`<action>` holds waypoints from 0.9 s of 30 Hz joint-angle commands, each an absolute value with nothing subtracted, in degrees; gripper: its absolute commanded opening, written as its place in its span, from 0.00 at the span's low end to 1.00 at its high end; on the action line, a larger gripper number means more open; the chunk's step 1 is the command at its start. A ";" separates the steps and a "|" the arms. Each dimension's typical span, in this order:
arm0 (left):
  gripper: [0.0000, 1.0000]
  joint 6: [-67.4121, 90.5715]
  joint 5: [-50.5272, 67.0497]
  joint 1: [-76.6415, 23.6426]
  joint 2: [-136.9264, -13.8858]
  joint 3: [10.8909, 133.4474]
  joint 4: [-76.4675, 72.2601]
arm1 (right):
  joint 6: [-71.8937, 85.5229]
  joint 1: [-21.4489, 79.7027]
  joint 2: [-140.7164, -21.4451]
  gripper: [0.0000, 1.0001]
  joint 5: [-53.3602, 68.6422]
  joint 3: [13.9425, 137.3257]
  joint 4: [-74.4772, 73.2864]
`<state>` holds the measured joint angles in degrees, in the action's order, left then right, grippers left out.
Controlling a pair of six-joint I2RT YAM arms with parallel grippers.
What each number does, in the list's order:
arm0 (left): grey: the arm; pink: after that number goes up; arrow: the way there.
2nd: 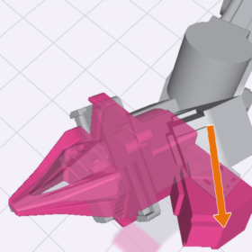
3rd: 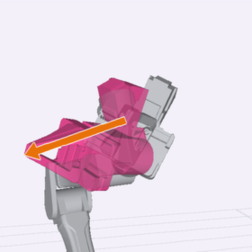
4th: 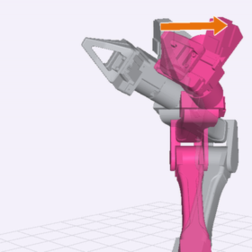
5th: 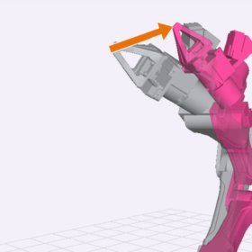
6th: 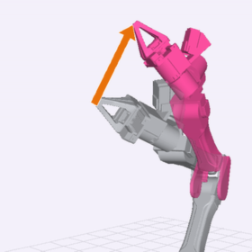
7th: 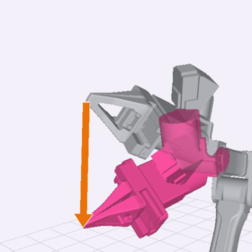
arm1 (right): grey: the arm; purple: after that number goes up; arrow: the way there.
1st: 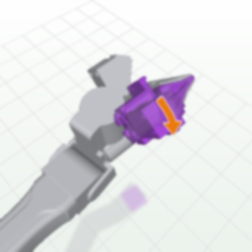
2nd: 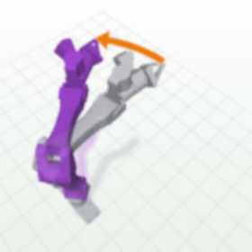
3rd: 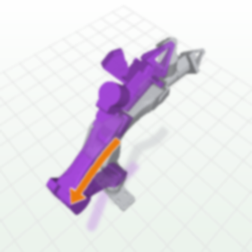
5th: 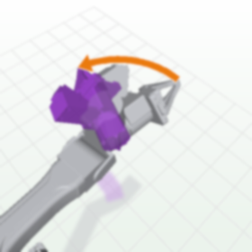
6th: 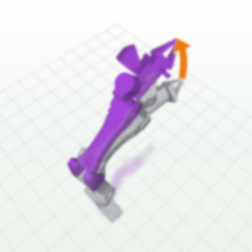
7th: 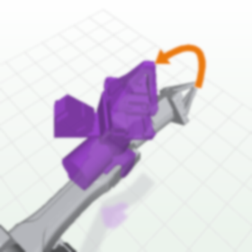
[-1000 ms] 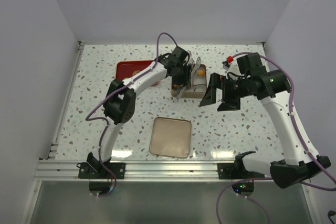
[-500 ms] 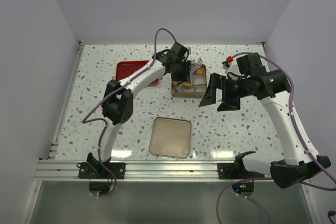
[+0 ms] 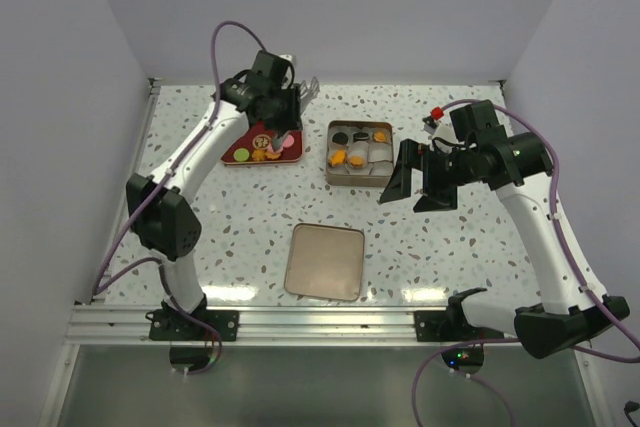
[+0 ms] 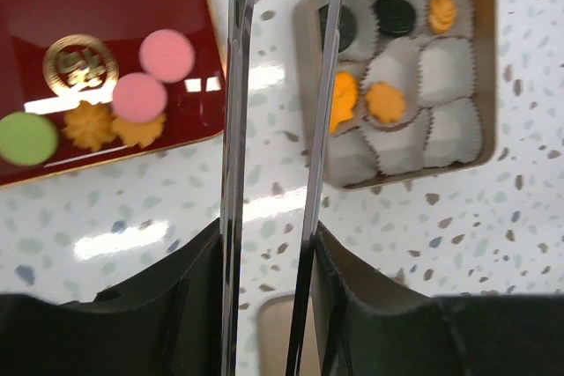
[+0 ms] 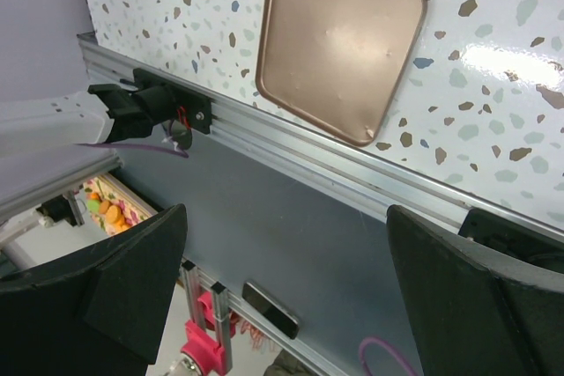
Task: Pack the cookies
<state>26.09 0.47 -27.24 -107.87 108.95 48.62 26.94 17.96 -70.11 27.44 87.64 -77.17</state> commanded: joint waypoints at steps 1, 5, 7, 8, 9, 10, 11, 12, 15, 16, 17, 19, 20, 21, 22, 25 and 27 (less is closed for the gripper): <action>0.44 22.07 -5.00 -24.97 -101.53 103.46 52.99 | 26.10 18.11 -69.43 0.99 26.72 89.30 -77.61; 0.45 21.09 -8.95 -24.26 -98.27 98.27 54.32 | 26.37 18.11 -69.87 0.99 27.86 89.03 -76.82; 0.45 21.09 -9.67 -24.17 -97.13 95.02 54.23 | 26.45 18.11 -70.05 0.99 28.04 89.12 -76.73; 0.45 21.27 -10.02 -24.17 -96.95 94.05 54.32 | 26.54 18.11 -70.14 0.99 28.21 89.12 -76.73; 0.45 21.44 -10.11 -24.17 -96.86 92.39 54.14 | 26.54 18.19 -70.14 0.99 28.21 89.12 -76.73; 0.45 21.62 -10.11 -24.17 -96.94 91.76 54.23 | 26.54 18.11 -70.14 0.99 28.21 89.03 -76.82; 0.45 21.62 -9.85 -24.17 -97.03 90.71 54.32 | 26.46 18.11 -70.05 0.99 28.21 89.03 -76.90; 0.45 21.80 -9.84 -24.17 -97.12 90.36 54.32 | 26.46 18.19 -69.96 0.99 28.13 88.86 -76.90; 0.45 21.71 -10.02 -24.17 -97.82 89.13 54.49 | 26.37 18.46 -69.79 0.99 28.04 88.59 -77.08; 0.45 21.71 -10.02 -24.17 -98.26 89.03 54.49 | 26.37 18.46 -69.70 0.99 27.95 88.59 -77.08; 0.45 21.62 -9.85 -24.17 -98.35 88.95 54.32 | 26.37 18.46 -69.78 0.99 27.95 88.51 -77.17; 0.45 21.36 -9.67 -24.17 -99.05 89.12 54.14 | 26.37 18.54 -69.70 0.99 27.95 88.59 -77.08; 0.45 21.18 -9.49 -24.17 -99.31 89.30 53.97 | 26.28 18.54 -69.78 0.99 27.95 88.59 -76.99; 0.45 20.83 -9.41 -24.17 -99.93 89.56 53.96 | 26.28 18.63 -69.79 0.99 27.95 88.59 -76.99; 0.45 20.74 -9.40 -24.17 -100.19 89.82 54.05 | 26.37 18.63 -69.79 0.99 27.95 88.59 -76.99; 0.45 19.87 -9.49 -24.17 -101.86 90.96 54.40 | 26.37 18.63 -69.79 0.99 28.04 88.59 -76.90; 0.45 19.25 -9.58 -24.17 -102.83 91.84 54.67 | 26.37 18.63 -69.79 0.99 27.95 88.68 -76.90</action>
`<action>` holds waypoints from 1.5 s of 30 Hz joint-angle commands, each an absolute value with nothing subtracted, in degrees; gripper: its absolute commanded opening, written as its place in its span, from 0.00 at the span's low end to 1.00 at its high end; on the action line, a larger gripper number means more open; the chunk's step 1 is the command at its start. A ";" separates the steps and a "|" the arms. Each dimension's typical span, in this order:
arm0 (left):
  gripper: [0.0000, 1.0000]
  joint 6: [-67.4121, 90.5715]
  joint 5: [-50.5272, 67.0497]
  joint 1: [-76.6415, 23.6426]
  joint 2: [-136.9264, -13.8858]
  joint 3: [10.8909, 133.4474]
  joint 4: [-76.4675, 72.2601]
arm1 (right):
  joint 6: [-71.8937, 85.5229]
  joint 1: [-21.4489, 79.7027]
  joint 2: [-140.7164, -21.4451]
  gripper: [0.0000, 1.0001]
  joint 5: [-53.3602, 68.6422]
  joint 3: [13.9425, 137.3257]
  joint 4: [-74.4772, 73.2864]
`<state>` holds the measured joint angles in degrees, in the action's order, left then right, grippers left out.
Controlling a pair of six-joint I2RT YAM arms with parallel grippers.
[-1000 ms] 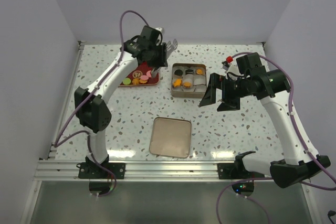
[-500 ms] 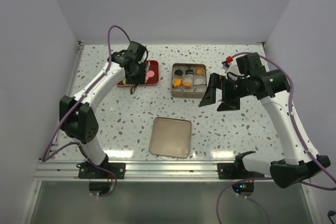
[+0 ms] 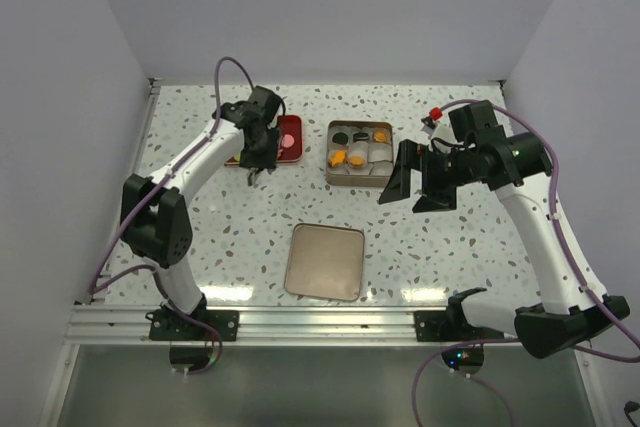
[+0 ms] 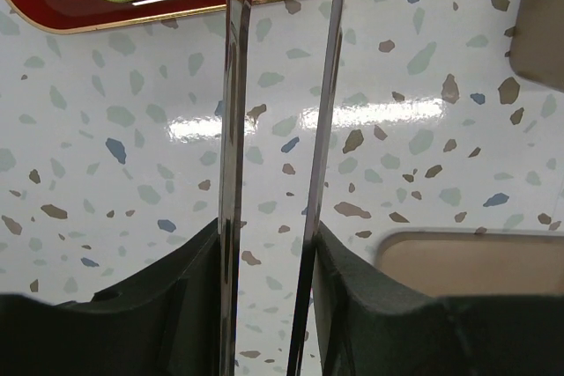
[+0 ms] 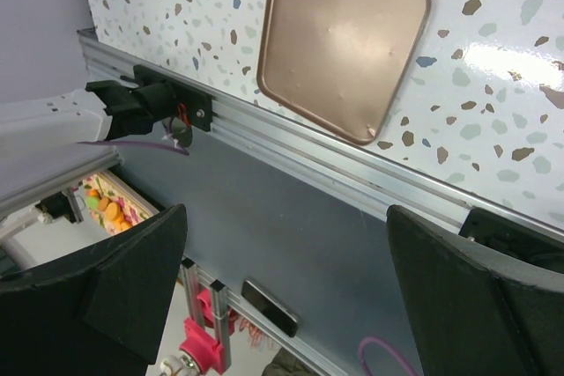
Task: Pack the cookies
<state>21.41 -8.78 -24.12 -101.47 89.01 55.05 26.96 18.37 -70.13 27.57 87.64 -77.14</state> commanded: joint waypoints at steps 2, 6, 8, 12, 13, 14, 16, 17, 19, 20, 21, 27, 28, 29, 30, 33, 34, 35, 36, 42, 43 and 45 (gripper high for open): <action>0.46 18.81 -9.75 -24.17 -104.32 92.89 55.02 | 26.28 18.72 -69.79 0.99 27.95 88.59 -76.90; 0.48 17.93 -9.84 -24.26 -106.69 94.65 55.19 | 26.28 18.81 -69.79 0.99 27.77 88.59 -76.90; 0.48 17.58 -10.02 -24.26 -107.22 95.36 55.20 | 26.28 18.72 -69.79 0.99 27.69 88.68 -76.90; 0.48 17.31 -10.11 -24.26 -108.98 96.33 55.37 | 26.28 18.72 -69.96 0.99 27.69 88.59 -76.82; 0.48 17.23 -10.02 -24.26 -109.25 96.59 55.37 | 26.19 18.72 -69.96 0.99 27.69 88.59 -76.90; 0.47 17.14 -10.11 -24.17 -109.42 96.77 55.46 | 26.19 18.72 -69.96 0.99 27.69 88.59 -76.90; 0.47 16.79 -10.20 -24.35 -110.12 97.12 55.55 | 26.28 18.72 -70.05 0.99 27.60 88.51 -76.90; 0.47 16.53 -10.37 -24.61 -110.30 97.38 55.55 | 26.28 18.72 -70.05 0.99 27.60 88.51 -76.82; 0.47 16.17 -10.90 -24.70 -111.00 98.17 55.98 | 26.28 18.72 -70.14 0.99 27.60 88.42 -76.82; 0.47 15.91 -11.07 -24.96 -111.27 98.52 56.16 | 26.28 18.72 -70.14 0.99 27.60 88.42 -76.73; 0.48 15.73 -11.42 -25.13 -111.97 98.87 56.42 | 26.19 18.72 -70.22 0.99 27.60 88.42 -76.82; 0.50 15.21 -13.01 -26.10 -114.69 102.21 58.27 | 26.28 18.72 -70.31 0.99 27.42 88.33 -76.82; 0.50 15.03 -13.36 -26.28 -114.96 103.00 58.62 | 26.28 18.72 -70.31 0.99 27.42 88.33 -76.82; 0.50 14.94 -13.53 -26.45 -115.57 103.36 58.88 | 26.28 18.81 -70.31 0.99 27.33 88.33 -76.82; 0.51 14.94 -13.62 -26.54 -115.84 103.71 58.97 | 26.19 18.72 -70.40 0.99 27.33 88.33 -76.90; 0.51 14.77 -13.97 -26.81 -116.54 104.59 59.41 | 26.19 18.72 -70.40 0.99 27.25 88.42 -76.82; 0.51 14.77 -14.15 -26.89 -116.72 104.94 59.68 | 26.10 18.72 -70.40 0.99 27.25 88.42 -76.90; 0.51 14.77 -14.24 -26.98 -117.15 105.20 59.85 | 26.10 18.72 -70.57 0.99 27.16 88.42 -76.90; 0.51 14.59 -14.41 -26.98 -117.33 105.38 59.94 | 26.19 18.72 -70.49 0.99 27.25 88.42 -76.90; 0.49 14.59 -15.56 -27.25 -118.48 106.61 61.08 | 26.10 18.72 -70.58 0.99 27.16 88.42 -76.90; 0.47 14.50 -15.82 -27.25 -118.56 106.61 61.08 | 26.19 18.72 -70.58 0.99 27.16 88.33 -76.90; 0.45 14.59 -15.91 -27.25 -118.83 106.61 61.17 | 26.19 18.72 -70.66 0.99 27.16 88.33 -76.82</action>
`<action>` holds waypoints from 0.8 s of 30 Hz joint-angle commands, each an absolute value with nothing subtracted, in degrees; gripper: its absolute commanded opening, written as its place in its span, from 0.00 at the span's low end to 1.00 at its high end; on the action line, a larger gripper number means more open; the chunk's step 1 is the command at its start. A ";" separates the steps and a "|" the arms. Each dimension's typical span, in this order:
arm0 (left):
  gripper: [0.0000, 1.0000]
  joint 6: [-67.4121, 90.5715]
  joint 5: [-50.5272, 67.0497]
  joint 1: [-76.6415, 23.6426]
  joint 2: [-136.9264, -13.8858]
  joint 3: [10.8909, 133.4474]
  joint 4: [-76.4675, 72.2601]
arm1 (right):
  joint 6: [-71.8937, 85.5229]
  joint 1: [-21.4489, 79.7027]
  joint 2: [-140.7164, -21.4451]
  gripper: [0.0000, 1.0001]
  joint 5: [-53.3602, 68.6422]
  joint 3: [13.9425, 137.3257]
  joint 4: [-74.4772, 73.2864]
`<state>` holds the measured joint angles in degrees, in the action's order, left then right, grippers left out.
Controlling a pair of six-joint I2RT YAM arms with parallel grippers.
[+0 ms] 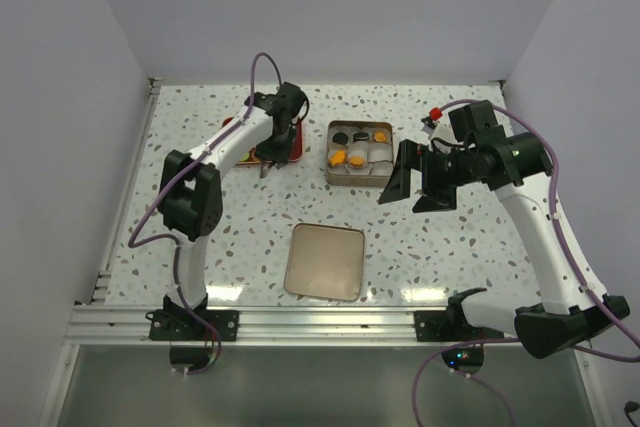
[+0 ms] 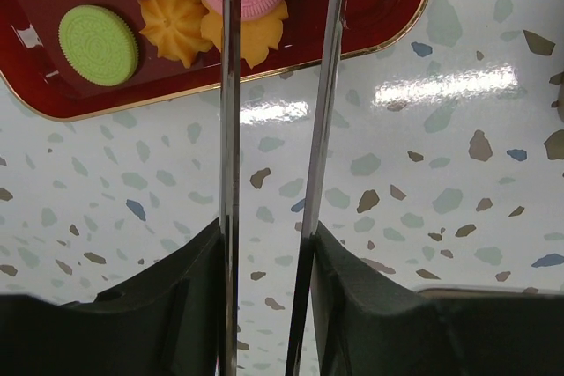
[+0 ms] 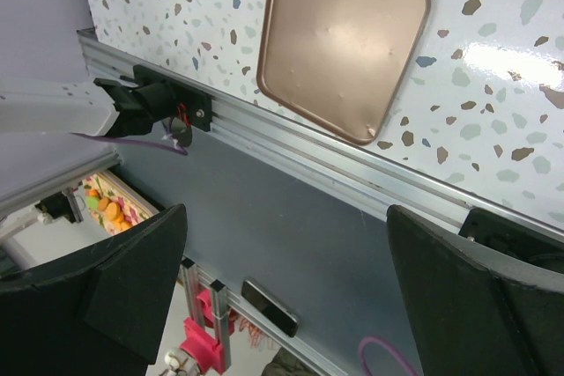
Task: Pack the cookies
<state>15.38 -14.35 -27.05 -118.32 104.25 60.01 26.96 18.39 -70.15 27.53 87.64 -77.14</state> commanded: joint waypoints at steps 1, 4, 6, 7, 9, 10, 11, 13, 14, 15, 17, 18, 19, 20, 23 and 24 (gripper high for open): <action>0.42 14.50 -16.00 -27.16 -118.92 106.61 61.26 | 26.19 18.72 -70.66 0.99 27.16 88.33 -76.90; 0.36 14.59 -16.17 -27.16 -119.09 106.87 61.26 | 26.19 18.72 -70.66 0.99 27.16 88.33 -76.90; 0.36 14.50 -16.17 -27.16 -119.00 107.14 61.35 | 26.19 18.72 -70.75 0.99 27.16 88.33 -76.90; 0.36 14.50 -16.43 -27.16 -119.00 107.75 61.52 | 26.19 18.72 -70.66 0.99 27.16 88.33 -76.90; 0.35 14.59 -16.61 -27.16 -118.92 109.15 61.87 | 26.10 18.81 -70.84 0.99 27.16 88.42 -76.90; 0.35 14.59 -16.79 -27.16 -118.92 109.86 62.48 | 26.10 18.72 -70.84 0.99 27.16 88.42 -76.90; 0.35 14.59 -16.87 -27.16 -118.92 110.73 62.84 | 26.19 18.72 -70.84 0.99 27.16 88.42 -76.90; 0.35 14.59 -16.79 -27.16 -118.83 113.46 63.98 | 26.10 18.72 -70.75 0.99 27.16 88.50 -76.90; 0.35 14.76 -16.79 -27.16 -118.83 114.51 64.33 | 26.19 18.72 -70.84 0.99 27.16 88.42 -76.90; 0.35 14.77 -16.79 -27.16 -118.74 116.44 65.12 | 26.10 18.81 -70.75 0.99 27.16 88.50 -76.90; 0.35 15.29 -16.70 -27.16 -118.22 117.77 65.57 | 26.10 18.72 -70.75 0.99 27.16 88.51 -76.82; 0.35 15.47 -16.53 -27.16 -117.95 118.47 65.74 | 26.19 18.72 -70.75 0.99 27.16 88.51 -76.90; 0.34 16.08 -16.35 -27.16 -117.43 118.74 65.92 | 26.10 18.72 -70.75 0.99 27.16 88.51 -76.90; 0.33 16.26 -16.00 -27.16 -117.16 119.09 66.00 | 26.28 18.72 -70.66 0.99 27.25 88.51 -76.82; 0.32 16.70 -14.68 -28.38 -115.58 119.36 65.39 | 26.28 18.72 -70.66 0.99 27.25 88.59 -76.82; 0.32 16.61 -14.16 -28.91 -115.14 119.53 64.69 | 26.19 18.72 -70.66 0.99 27.25 88.59 -76.82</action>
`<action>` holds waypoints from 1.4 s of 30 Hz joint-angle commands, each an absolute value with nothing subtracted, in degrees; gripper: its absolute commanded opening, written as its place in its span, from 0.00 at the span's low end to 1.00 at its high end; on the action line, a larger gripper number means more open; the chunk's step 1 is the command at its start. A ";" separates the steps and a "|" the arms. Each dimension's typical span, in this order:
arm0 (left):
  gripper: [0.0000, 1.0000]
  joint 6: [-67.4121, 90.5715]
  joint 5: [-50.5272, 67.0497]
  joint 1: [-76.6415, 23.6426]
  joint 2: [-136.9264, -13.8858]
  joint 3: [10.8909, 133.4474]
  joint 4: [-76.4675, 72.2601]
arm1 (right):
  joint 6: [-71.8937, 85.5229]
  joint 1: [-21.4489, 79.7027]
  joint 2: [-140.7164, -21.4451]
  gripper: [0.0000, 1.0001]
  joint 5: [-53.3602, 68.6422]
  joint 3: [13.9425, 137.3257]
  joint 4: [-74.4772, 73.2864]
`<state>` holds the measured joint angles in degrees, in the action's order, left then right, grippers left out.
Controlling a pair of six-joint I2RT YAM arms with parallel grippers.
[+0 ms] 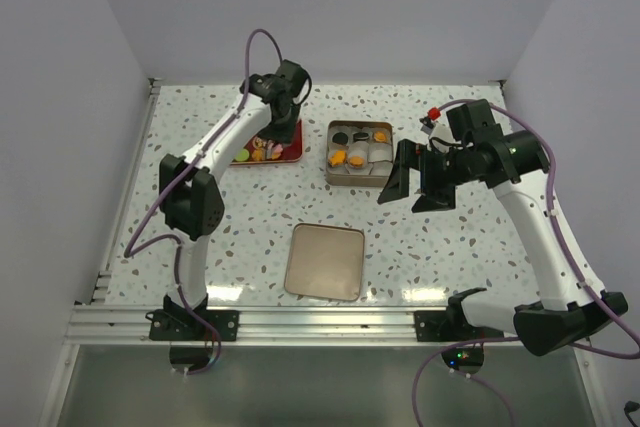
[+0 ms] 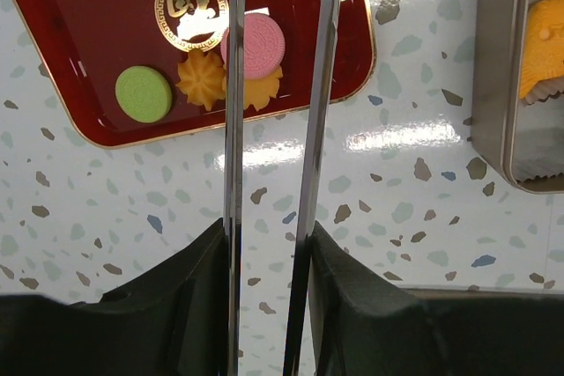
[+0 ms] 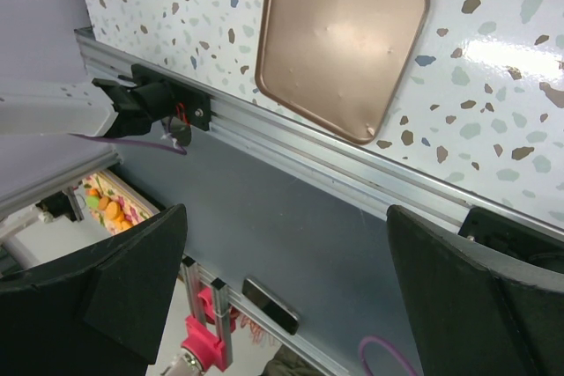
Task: Pack the cookies
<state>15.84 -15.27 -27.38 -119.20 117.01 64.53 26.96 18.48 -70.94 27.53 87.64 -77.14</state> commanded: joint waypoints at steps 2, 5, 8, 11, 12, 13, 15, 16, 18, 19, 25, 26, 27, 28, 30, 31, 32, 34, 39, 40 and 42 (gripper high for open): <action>0.33 16.44 -13.80 -31.02 -114.26 120.58 64.25 | 26.28 18.81 -70.66 0.99 27.25 88.59 -76.82; 0.33 16.17 -13.10 -34.36 -113.91 121.99 63.55 | 26.28 18.72 -70.66 0.99 27.16 88.86 -76.90; 0.33 16.52 -11.08 -36.91 -113.82 122.08 62.32 | 26.37 18.72 -70.58 0.99 27.07 89.03 -76.99; 0.33 17.05 -9.58 -38.67 -113.99 121.21 61.18 | 26.45 18.72 -70.40 0.99 26.98 89.03 -77.17; 0.33 17.31 -8.62 -39.28 -113.91 120.85 60.65 | 26.37 18.81 -70.31 0.99 26.90 89.03 -77.17; 0.33 17.31 -7.92 -39.64 -114.08 120.59 60.21 | 26.45 18.72 -70.40 0.99 26.89 89.03 -77.17; 0.33 17.40 -6.77 -40.43 -114.26 119.97 58.89 | 26.37 18.72 -70.14 0.99 26.89 89.12 -77.26; 0.33 17.40 -6.59 -41.21 -114.61 119.88 58.63 | 26.45 18.72 -70.14 0.99 26.89 89.12 -77.26; 0.34 17.75 -5.81 -41.92 -115.22 120.41 57.92 | 26.45 18.72 -70.05 0.99 26.89 89.12 -77.26; 0.33 17.93 -5.63 -42.10 -116.18 120.85 57.83 | 26.54 18.72 -70.05 0.99 26.89 89.03 -77.26; 0.34 18.98 -3.34 -43.06 -119.26 122.61 56.52 | 26.54 18.72 -69.87 0.99 26.89 89.21 -77.43; 0.34 19.07 -3.17 -43.15 -119.53 122.69 55.90 | 26.54 18.72 -69.87 0.99 26.81 89.21 -77.43; 0.33 19.25 -2.90 -43.50 -119.79 122.70 55.72 | 26.46 18.63 -69.87 0.99 26.81 89.21 -77.43; 0.34 19.51 -2.81 -43.59 -120.32 122.78 55.55 | 26.46 18.63 -69.79 0.99 26.81 89.21 -77.52; 0.34 19.86 -2.46 -43.86 -121.20 122.69 54.93 | 26.46 18.63 -69.79 0.99 26.72 89.21 -77.52; 0.34 20.04 -2.20 -43.86 -121.46 122.70 54.67 | 26.37 18.72 -69.79 0.99 26.72 89.21 -77.52; 0.34 20.21 -2.02 -43.94 -121.73 122.61 54.15 | 26.45 18.63 -69.79 0.99 26.72 89.21 -77.52; 0.34 20.56 -1.76 -44.12 -122.43 122.70 53.70 | 26.37 18.63 -69.87 0.99 26.81 89.12 -77.43; 0.34 21.36 -0.62 -44.12 -123.83 122.96 52.56 | 26.37 18.63 -69.79 0.99 26.81 88.86 -77.43; 0.34 21.44 -0.44 -44.12 -124.10 122.96 52.47 | 26.37 18.63 -69.79 0.99 26.72 88.86 -77.43; 0.35 21.53 -0.26 -44.21 -124.54 123.05 52.21 | 26.28 18.63 -69.87 0.99 26.72 88.77 -77.34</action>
